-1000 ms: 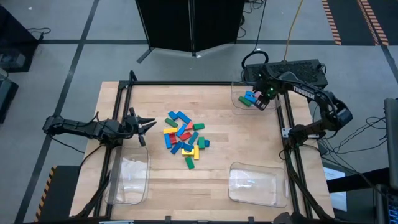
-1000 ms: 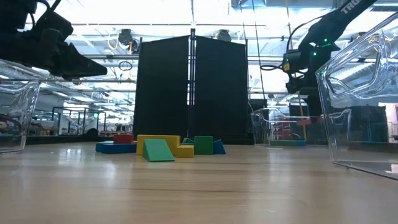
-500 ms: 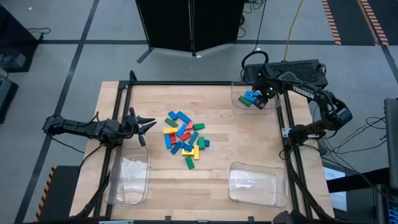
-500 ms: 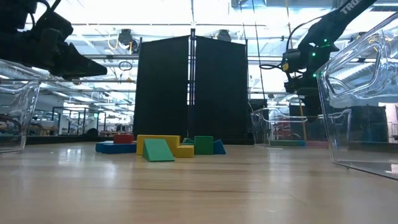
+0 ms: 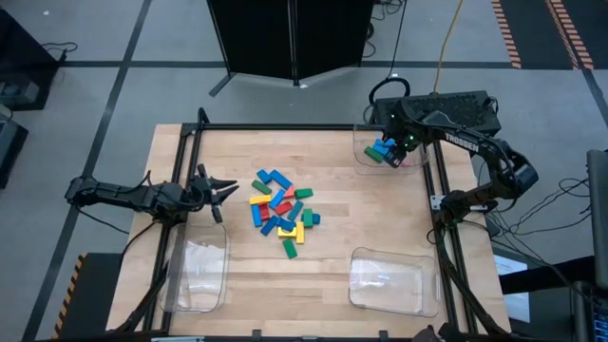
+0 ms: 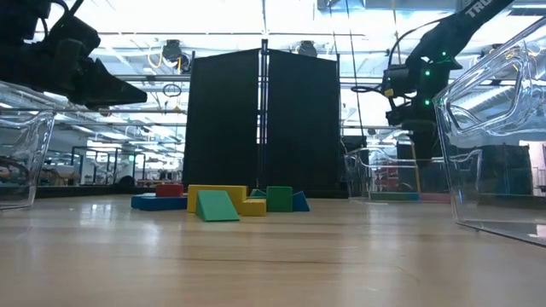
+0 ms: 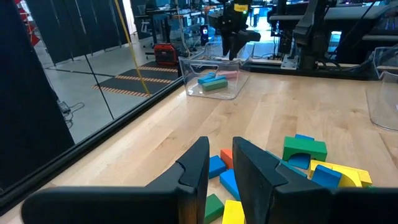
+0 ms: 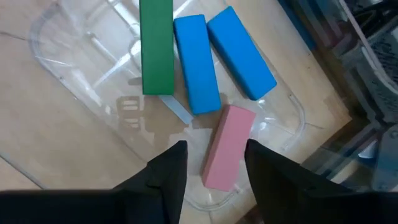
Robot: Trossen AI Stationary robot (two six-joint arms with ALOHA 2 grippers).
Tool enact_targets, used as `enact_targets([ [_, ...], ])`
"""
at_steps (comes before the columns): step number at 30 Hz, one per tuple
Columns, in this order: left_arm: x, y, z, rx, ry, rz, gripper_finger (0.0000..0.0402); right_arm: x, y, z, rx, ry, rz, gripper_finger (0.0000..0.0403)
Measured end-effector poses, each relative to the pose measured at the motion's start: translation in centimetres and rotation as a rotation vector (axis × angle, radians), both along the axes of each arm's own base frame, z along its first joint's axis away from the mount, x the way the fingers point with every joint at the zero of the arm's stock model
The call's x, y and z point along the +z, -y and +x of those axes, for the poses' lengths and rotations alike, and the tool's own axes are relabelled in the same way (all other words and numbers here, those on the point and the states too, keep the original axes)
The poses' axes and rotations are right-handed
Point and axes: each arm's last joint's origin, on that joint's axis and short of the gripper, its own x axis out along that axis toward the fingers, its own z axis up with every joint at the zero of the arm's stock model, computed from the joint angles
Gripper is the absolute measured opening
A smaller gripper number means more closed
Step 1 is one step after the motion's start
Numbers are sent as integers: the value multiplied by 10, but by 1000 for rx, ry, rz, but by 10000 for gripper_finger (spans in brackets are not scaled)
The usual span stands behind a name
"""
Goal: Sort blocks by size
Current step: Put the blue rectangle block into the top transparent bin
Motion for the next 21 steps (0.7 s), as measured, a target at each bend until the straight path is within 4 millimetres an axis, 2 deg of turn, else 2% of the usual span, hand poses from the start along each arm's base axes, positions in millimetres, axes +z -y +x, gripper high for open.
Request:
enact_targets([
  [5, 0, 0, 0, 0, 0, 0, 75, 1, -9, 11, 12, -14, -18, 151],
  [8, 0, 0, 0, 0, 0, 0, 75, 9, -12, 19, 24, 3, -29, 151],
  [18, 0, 0, 0, 0, 0, 0, 75, 58, -23, 49, 34, 105, -84, 151],
  [21, 0, 0, 0, 0, 0, 0, 75, 67, -28, 59, 37, 127, -83, 151],
])
